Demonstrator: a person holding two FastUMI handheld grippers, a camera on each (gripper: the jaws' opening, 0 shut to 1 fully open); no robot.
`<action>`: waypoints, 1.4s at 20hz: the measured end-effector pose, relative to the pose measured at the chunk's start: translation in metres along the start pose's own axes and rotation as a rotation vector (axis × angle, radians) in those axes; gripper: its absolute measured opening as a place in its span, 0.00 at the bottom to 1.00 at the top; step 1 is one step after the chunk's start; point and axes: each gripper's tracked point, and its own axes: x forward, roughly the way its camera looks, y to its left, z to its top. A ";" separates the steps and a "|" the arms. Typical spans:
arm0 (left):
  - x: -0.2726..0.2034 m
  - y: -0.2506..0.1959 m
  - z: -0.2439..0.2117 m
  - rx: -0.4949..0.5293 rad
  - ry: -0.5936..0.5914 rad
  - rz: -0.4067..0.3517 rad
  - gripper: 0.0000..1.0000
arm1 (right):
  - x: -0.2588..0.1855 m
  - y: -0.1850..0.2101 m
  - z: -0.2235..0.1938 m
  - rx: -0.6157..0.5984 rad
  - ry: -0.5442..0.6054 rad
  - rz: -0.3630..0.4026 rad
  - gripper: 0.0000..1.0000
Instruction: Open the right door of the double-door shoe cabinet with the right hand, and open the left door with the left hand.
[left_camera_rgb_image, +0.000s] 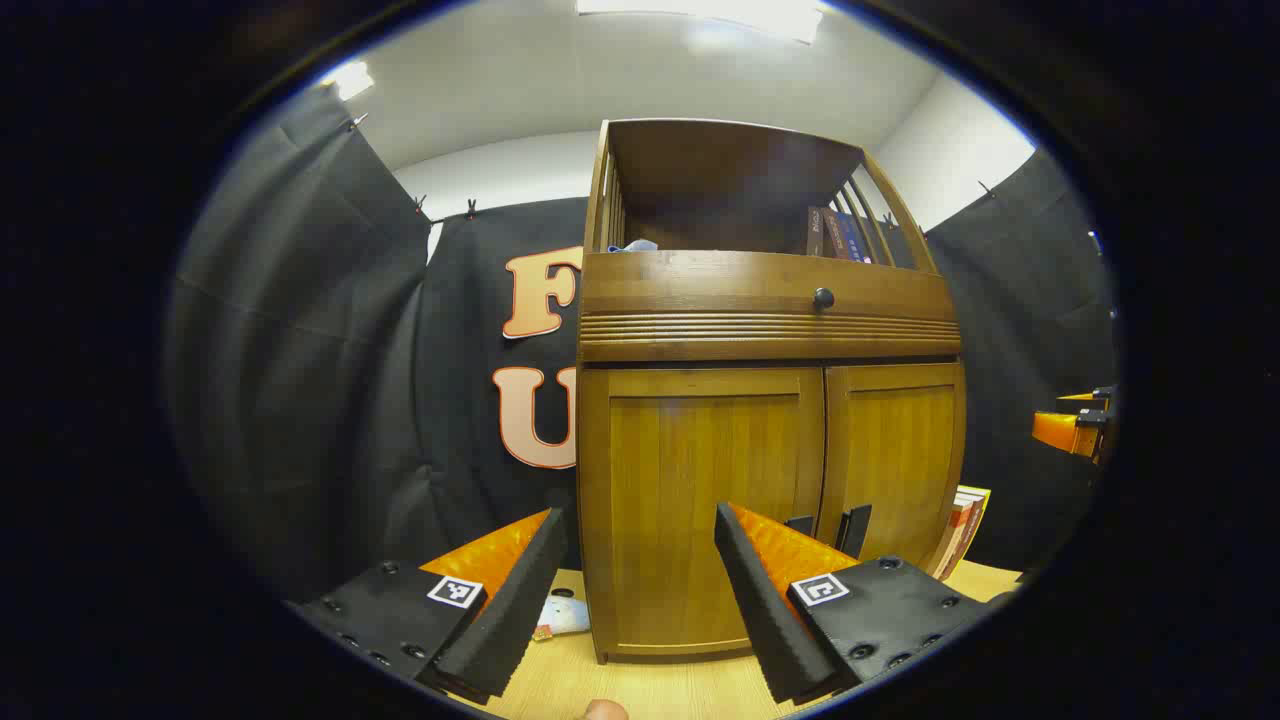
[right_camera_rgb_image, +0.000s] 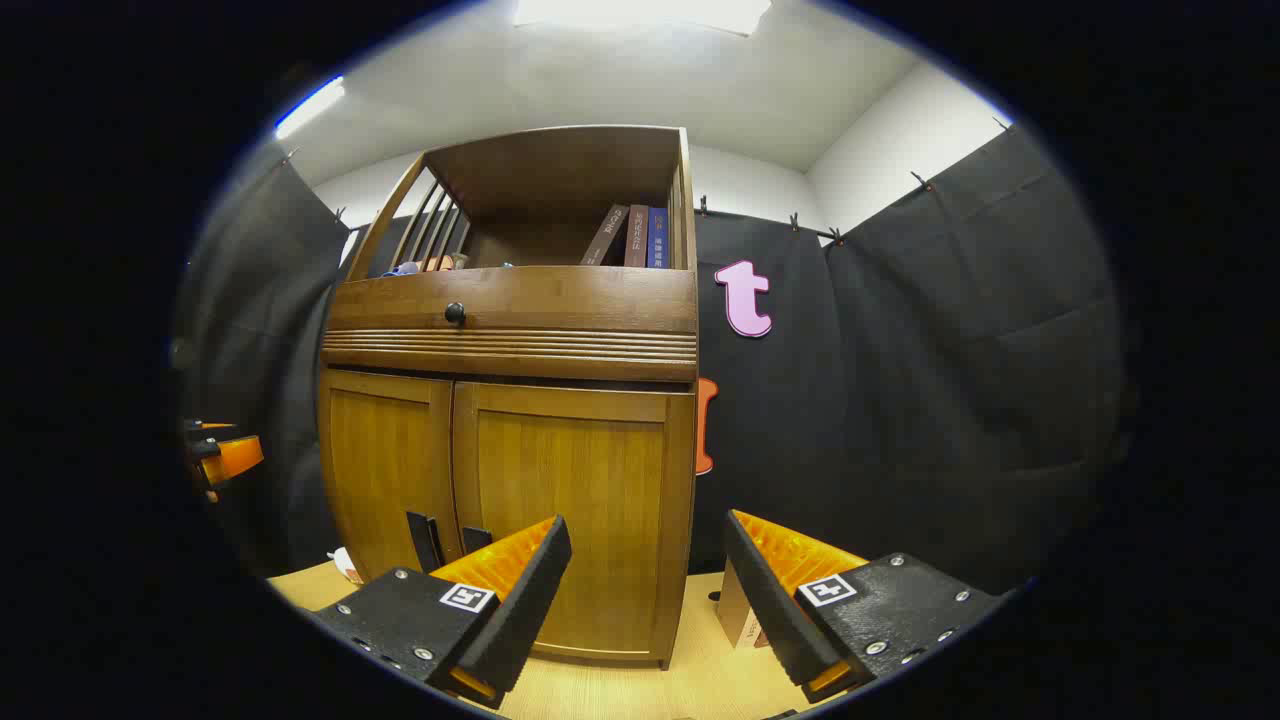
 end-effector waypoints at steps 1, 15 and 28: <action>0.000 0.001 -0.001 -0.002 0.002 0.000 0.94 | 0.000 0.000 -0.001 -0.001 0.001 0.000 0.99; -0.007 0.001 0.006 0.010 -0.010 0.004 0.94 | -0.006 -0.005 -0.004 0.011 0.007 -0.007 0.95; -0.026 0.011 0.014 0.007 -0.023 -0.006 0.94 | -0.008 0.022 -0.032 0.021 0.047 0.016 0.95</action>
